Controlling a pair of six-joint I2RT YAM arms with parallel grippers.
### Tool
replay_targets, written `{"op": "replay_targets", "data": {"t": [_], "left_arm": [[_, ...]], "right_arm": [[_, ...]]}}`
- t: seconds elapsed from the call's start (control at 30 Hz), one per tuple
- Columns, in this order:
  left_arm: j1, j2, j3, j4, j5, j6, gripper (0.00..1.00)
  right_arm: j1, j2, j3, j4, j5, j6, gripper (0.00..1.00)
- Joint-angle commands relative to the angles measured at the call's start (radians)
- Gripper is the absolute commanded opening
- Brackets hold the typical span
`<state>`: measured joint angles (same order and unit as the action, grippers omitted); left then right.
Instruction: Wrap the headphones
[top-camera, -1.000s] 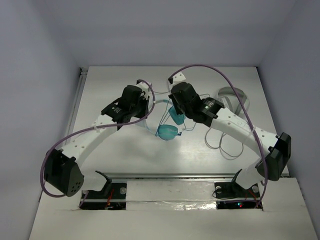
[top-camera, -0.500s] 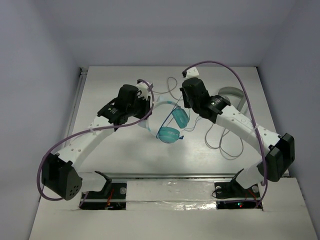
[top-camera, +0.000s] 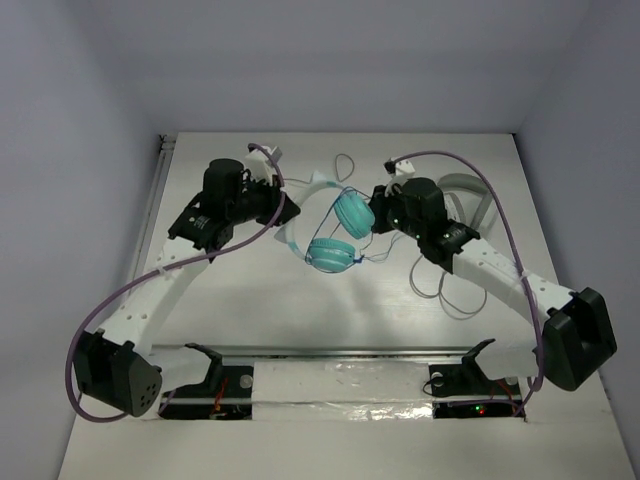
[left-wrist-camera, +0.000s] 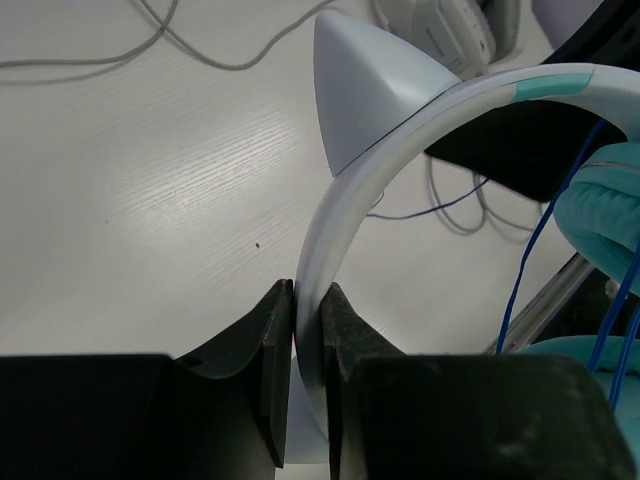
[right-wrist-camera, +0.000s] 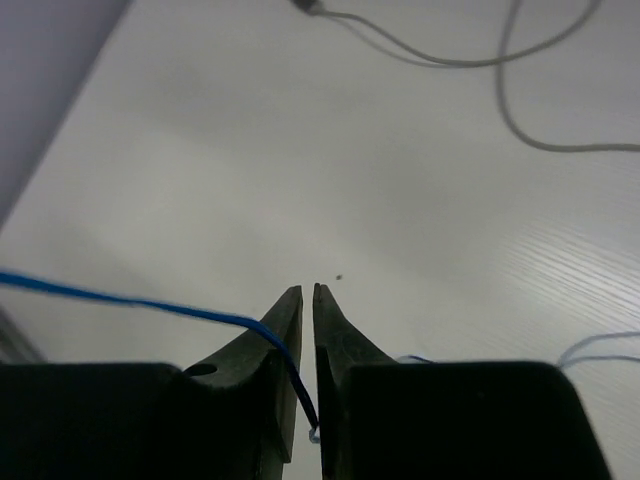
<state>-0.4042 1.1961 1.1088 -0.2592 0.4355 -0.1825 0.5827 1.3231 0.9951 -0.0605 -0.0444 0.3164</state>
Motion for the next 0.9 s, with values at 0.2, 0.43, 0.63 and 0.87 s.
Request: {"op": "replay_targets", "data": {"t": [0.2,0.43,0.63,0.87], "left_arm": [[0.081,-0.069,0.170,0.198,0.176,-0.219,0.00],[0.093,-0.059,0.270,0.189,0.163,-0.270,0.00],[0.102,-0.049,0.362,0.167,0.126,-0.296,0.00],[0.111,-0.030,0.410,0.182,0.052,-0.342,0.00]], "right_arm": [[-0.004,0.086,-0.153,0.534,-0.238,0.110,0.23],[-0.004,0.243,-0.150,0.694,-0.213,0.121,0.24],[-0.004,0.300,-0.170,0.734,-0.222,0.133,0.24],[-0.004,0.335,-0.248,0.820,-0.291,0.190,0.24]]}}
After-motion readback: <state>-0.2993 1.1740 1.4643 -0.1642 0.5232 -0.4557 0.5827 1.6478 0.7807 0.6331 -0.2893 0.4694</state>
